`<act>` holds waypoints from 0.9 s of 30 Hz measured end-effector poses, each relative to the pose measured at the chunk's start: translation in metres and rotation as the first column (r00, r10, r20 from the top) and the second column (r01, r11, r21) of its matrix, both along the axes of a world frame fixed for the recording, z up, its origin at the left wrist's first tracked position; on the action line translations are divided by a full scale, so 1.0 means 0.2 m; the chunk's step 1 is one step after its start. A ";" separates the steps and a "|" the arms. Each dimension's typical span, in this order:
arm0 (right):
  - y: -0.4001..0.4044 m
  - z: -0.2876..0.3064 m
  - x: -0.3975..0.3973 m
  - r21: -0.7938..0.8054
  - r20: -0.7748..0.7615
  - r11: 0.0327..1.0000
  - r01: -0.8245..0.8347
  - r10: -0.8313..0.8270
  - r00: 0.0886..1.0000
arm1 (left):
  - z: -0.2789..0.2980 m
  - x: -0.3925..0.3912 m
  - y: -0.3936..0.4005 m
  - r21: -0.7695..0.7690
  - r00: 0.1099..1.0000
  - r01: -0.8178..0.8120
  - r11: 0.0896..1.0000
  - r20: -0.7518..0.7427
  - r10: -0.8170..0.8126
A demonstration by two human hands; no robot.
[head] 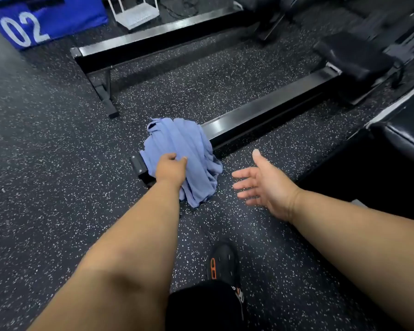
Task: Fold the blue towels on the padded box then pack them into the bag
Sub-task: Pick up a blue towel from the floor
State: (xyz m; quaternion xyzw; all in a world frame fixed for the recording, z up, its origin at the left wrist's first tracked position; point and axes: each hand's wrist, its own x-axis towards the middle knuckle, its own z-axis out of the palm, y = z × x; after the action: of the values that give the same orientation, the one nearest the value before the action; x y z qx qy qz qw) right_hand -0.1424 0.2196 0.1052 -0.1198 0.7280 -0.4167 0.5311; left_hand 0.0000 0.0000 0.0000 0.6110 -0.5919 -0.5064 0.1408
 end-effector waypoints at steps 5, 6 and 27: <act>-0.03 -0.03 -0.04 0.014 0.004 1.000 0.017 -0.017 1.000 | -0.01 -0.05 -0.05 -0.124 0.986 0.052 0.991 0.163 -0.031; -0.03 -0.04 -0.05 0.013 0.003 1.000 0.020 -0.020 1.000 | 0.00 -0.06 -0.03 -0.148 0.981 0.067 0.987 0.192 -0.038; 0.20 0.45 0.02 -0.090 -0.018 0.990 0.110 -0.112 0.994 | 1.12 0.09 0.29 -0.364 0.906 0.010 0.931 -0.390 -0.162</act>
State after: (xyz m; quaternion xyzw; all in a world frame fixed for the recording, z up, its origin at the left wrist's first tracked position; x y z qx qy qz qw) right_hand -0.1376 0.2590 0.1944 -0.1073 0.7203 -0.4760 0.4930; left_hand 0.0173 0.0580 0.2235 0.4273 -0.6568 -0.5150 0.3475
